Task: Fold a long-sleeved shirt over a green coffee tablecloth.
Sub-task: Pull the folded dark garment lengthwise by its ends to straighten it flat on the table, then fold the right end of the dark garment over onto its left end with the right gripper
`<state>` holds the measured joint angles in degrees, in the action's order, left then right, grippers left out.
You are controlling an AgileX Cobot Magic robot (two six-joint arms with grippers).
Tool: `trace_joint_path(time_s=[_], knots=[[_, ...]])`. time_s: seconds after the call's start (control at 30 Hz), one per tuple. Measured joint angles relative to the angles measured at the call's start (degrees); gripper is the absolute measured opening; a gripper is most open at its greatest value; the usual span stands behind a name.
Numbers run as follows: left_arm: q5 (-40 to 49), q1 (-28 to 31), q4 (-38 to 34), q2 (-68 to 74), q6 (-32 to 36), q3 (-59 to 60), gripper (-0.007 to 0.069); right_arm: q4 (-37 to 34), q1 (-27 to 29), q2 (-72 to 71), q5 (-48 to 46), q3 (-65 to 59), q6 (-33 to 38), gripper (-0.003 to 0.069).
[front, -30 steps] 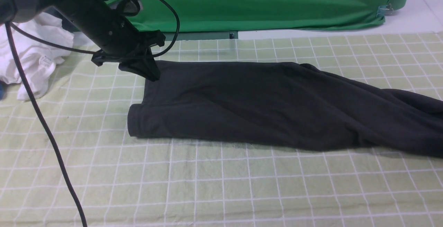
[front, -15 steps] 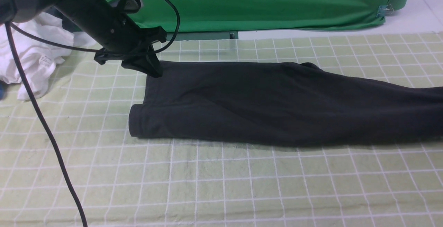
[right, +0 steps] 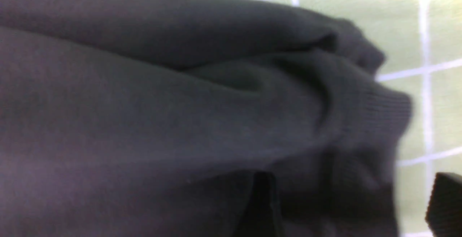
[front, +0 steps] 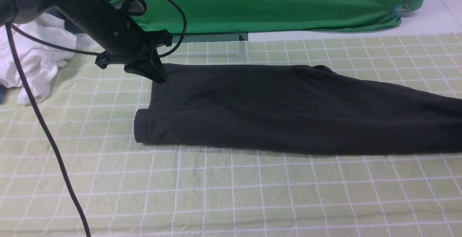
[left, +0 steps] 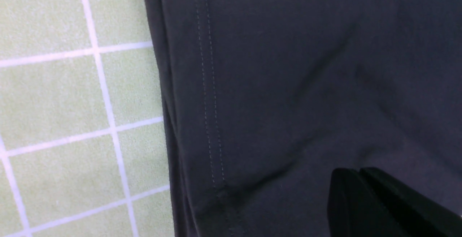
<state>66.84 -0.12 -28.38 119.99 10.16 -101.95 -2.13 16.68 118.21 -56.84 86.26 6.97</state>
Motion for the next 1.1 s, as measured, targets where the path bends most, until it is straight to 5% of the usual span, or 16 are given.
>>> trace_joint_path(time_s=[0.17,0.23,0.37,0.43,0.9,1.1], knots=[[0.0,0.0,0.0,0.0,0.1,0.0,0.0016,-2.1,0.2,3.2,-1.1,0.7,-0.1,0.0535],[0.0,0.0,-0.1,0.0,0.1,0.0,0.0016,-3.7,0.4,3.5,-1.4,1.1,1.0,0.0449],[1.3,0.0,0.0,0.0,0.9,0.0,0.0016,-6.4,0.3,3.6,-2.4,1.1,3.2,0.0144],[2.3,0.1,0.0,-0.2,1.0,0.1,0.0016,-6.4,0.3,3.3,-2.7,1.1,3.9,0.0069],[2.7,0.0,-1.8,-17.1,1.7,2.0,0.0016,-5.3,3.9,-4.5,-11.1,7.5,2.7,0.0055],[-0.6,-4.7,-4.1,-17.4,8.7,12.9,0.0016,-5.8,3.5,-9.0,-12.8,10.3,2.6,0.0055]])
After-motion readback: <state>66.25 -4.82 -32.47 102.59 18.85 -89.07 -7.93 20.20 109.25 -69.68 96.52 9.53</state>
